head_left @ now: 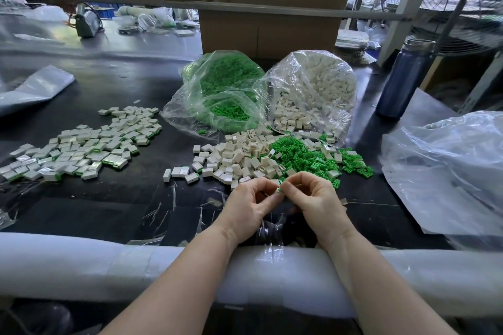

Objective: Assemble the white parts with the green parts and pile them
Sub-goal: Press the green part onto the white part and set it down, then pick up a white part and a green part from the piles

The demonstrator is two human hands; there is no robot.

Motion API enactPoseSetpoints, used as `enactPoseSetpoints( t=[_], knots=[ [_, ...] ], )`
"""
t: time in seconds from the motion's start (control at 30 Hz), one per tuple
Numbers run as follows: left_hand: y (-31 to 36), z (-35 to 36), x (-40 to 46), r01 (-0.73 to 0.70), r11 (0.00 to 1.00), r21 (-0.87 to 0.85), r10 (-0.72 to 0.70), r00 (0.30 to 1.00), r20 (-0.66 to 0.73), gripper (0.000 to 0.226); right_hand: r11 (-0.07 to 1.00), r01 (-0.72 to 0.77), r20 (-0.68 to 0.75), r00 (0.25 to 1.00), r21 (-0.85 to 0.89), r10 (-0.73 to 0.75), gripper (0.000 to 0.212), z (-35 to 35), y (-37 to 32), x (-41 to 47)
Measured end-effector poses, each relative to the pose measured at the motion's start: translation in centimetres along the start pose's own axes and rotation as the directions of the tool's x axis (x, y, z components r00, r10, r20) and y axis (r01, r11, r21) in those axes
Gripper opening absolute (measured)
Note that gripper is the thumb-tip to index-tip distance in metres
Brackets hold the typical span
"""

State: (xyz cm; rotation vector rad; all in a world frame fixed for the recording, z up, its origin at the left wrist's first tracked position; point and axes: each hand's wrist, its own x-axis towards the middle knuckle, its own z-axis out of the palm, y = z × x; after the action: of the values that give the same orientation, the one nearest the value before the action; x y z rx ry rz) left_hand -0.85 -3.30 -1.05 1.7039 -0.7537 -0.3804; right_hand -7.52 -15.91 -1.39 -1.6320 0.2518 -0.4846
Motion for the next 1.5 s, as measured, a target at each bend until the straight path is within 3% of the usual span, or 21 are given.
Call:
enactPoseSetpoints(
  t=[0.1,0.23,0.33,0.4,0.5,0.6,0.67,0.93,1.07,1.23,1.33,1.4,1.5],
  knots=[
    [0.0,0.4,-0.1,-0.06,0.996,0.061,0.065,0.996,-0.067,0.01,1.0,-0.007,-0.04,0.999,0.001,0.007,0.014,-0.1,0.0,0.0],
    [-0.2,0.3,0.0,-0.119,0.977,0.179,0.149,0.975,-0.166,0.026,1.0,-0.015,-0.08,0.997,-0.007,0.014,0.016,-0.3,0.0,0.1],
    [-0.4,0.0,0.1,-0.131,0.968,0.216,0.195,0.931,-0.308,0.027,0.999,-0.032,-0.092,0.995,-0.005,0.031,0.019,-0.3,0.1,0.1],
    [-0.7,-0.5,0.3,-0.066,0.978,0.199,0.156,0.862,-0.482,0.023,0.999,-0.05,-0.104,0.993,0.008,0.051,0.018,-0.4,0.2,0.1],
    [-1.4,-1.8,0.8,0.089,0.994,0.065,-0.014,0.69,-0.723,0.024,0.998,-0.064,-0.133,0.989,0.005,0.064,0.022,-0.4,0.2,0.2],
    [-1.5,-2.7,1.0,0.207,0.978,-0.024,-0.135,0.546,-0.827,0.03,0.998,-0.064,-0.179,0.982,-0.006,0.062,0.027,-0.5,0.3,0.2],
    [-1.4,-2.8,1.1,0.248,0.967,-0.053,-0.178,0.514,-0.839,0.033,0.998,-0.06,-0.212,0.976,-0.031,0.053,0.025,-0.5,0.3,0.3],
    [-1.2,-2.5,0.9,0.447,0.893,0.055,-0.272,0.634,-0.724,0.043,0.991,-0.076,-0.29,0.956,-0.114,0.04,0.024,-0.6,0.1,0.3],
    [-1.0,-2.3,0.8,0.469,0.876,0.114,-0.266,0.665,-0.698,0.043,0.986,-0.093,-0.296,0.954,-0.141,0.048,0.025,-0.7,0.0,0.2],
    [-1.2,-2.1,0.6,0.39,0.891,0.235,-0.135,0.72,-0.681,0.048,0.961,-0.11,-0.373,0.928,-0.253,0.008,0.025,-0.8,0.2,0.4],
    [-0.7,-1.5,0.3,0.298,0.878,0.376,0.044,0.73,-0.682,0.036,0.918,-0.139,-0.422,0.906,-0.373,-0.034,0.02,-1.0,0.4,0.6],
    [-0.6,-0.9,0.2,0.161,0.862,0.48,0.181,0.787,-0.589,0.026,0.886,-0.152,-0.412,0.91,-0.437,-0.047,0.016,-1.0,0.5,0.6],
    [-0.7,-0.1,0.2,0.001,0.803,0.595,0.272,0.889,-0.369,0.022,0.83,-0.149,-0.369,0.927,-0.537,-0.072,0.007,-0.9,0.5,0.5]
  ],
)
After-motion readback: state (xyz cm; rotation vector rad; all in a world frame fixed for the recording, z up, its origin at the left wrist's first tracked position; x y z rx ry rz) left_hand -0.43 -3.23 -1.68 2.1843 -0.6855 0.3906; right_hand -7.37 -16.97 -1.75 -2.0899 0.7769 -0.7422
